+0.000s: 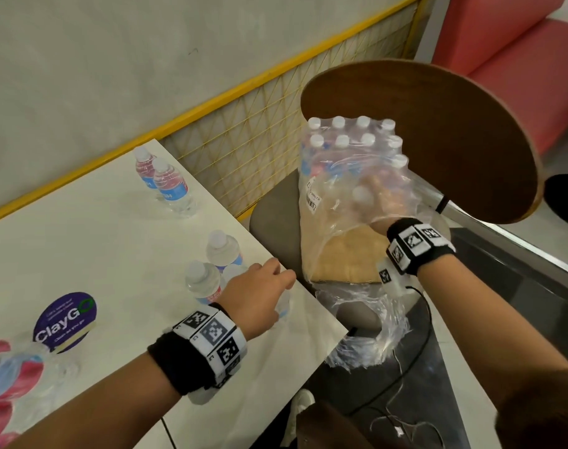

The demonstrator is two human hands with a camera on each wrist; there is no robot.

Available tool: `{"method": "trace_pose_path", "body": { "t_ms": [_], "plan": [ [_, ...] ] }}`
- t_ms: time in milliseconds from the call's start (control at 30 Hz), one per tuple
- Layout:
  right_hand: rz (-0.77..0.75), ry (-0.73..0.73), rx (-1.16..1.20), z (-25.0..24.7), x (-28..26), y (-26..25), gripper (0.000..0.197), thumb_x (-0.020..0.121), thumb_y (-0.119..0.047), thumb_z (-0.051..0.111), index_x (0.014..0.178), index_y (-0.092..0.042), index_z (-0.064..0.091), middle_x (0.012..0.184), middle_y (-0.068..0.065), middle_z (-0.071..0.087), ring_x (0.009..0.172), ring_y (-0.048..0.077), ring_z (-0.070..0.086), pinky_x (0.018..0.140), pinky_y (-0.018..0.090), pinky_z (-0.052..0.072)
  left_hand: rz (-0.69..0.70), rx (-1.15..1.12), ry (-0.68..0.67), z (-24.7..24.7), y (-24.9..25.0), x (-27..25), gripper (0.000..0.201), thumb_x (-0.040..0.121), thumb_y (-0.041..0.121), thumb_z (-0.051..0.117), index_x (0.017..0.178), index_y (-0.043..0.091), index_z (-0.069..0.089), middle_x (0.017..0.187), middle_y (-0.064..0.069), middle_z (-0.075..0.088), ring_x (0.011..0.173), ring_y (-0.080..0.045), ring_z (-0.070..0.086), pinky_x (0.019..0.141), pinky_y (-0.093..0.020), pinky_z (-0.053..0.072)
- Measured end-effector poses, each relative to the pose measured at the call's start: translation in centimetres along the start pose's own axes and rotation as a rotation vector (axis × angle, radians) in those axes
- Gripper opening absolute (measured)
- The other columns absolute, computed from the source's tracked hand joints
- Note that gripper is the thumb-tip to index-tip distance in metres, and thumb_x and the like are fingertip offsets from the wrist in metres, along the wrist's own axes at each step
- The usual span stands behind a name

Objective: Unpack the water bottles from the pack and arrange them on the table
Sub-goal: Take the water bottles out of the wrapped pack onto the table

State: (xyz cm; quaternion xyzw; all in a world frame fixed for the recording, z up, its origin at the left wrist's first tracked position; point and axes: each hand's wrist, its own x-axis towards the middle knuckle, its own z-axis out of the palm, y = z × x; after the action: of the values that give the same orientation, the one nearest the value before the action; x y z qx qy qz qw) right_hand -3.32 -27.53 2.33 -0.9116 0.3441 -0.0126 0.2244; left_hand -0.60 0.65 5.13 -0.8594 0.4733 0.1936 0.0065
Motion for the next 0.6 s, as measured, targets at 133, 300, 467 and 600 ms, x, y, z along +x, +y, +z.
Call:
{"method": "trace_pose_path", "body": {
  "t_ms": [133, 300, 467, 600],
  "plan": [
    [0.006, -0.321, 0.117, -1.2, -3.9, -0.4, 0.050, 0.077, -0.036, 0.068, 0.121, -0.024, 0.048, 0.108, 0.008, 0.064, 0.089, 0.026, 0.068, 0.082, 0.044, 0.056, 0.038, 0.009, 0.061, -0.2, 0.2, 0.1, 0.055, 0.079, 0.039, 0.069, 0.127, 0.029, 0.043, 0.136, 0.005, 0.036, 0.122, -0.019, 0.038, 0.083, -0.032, 0.050],
    [-0.236, -0.691, 0.246, -2.3, -10.6, -3.5, 0.032, 0.085, -0.022, 0.067, 0.106, -0.029, 0.044, 0.102, 0.005, 0.064, 0.066, 0.023, 0.072, 0.062, 0.037, 0.061, 0.370, -0.154, 0.335, -0.8, 1.3, -0.2, 0.063, 0.073, 0.060, 0.063, 0.121, 0.023, 0.051, 0.118, 0.005, 0.051, 0.102, -0.015, 0.051, 0.072, -0.030, 0.054],
    [-0.291, -0.855, 0.464, 1.0, -14.8, -5.2, 0.032, 0.086, -0.015, 0.065, 0.112, -0.023, 0.048, 0.088, -0.002, 0.066, 0.072, 0.027, 0.072, 0.067, 0.039, 0.060, 0.352, -0.242, 0.241, 0.9, 1.7, -1.3, 0.057, 0.071, 0.051, 0.067, 0.116, 0.027, 0.040, 0.114, 0.011, 0.044, 0.077, -0.014, 0.062, 0.058, -0.028, 0.052],
    [-0.297, -0.937, 0.627, 2.6, -15.5, -4.9, 0.040, 0.082, -0.006, 0.068, 0.117, -0.014, 0.050, 0.109, 0.001, 0.062, 0.087, 0.035, 0.069, 0.082, 0.045, 0.057, 0.412, -0.189, 0.229, 2.5, 0.2, -3.5, 0.034, 0.080, 0.042, 0.059, 0.109, 0.025, 0.053, 0.109, 0.009, 0.048, 0.064, -0.007, 0.060, 0.051, -0.016, 0.049]
  ]
}}
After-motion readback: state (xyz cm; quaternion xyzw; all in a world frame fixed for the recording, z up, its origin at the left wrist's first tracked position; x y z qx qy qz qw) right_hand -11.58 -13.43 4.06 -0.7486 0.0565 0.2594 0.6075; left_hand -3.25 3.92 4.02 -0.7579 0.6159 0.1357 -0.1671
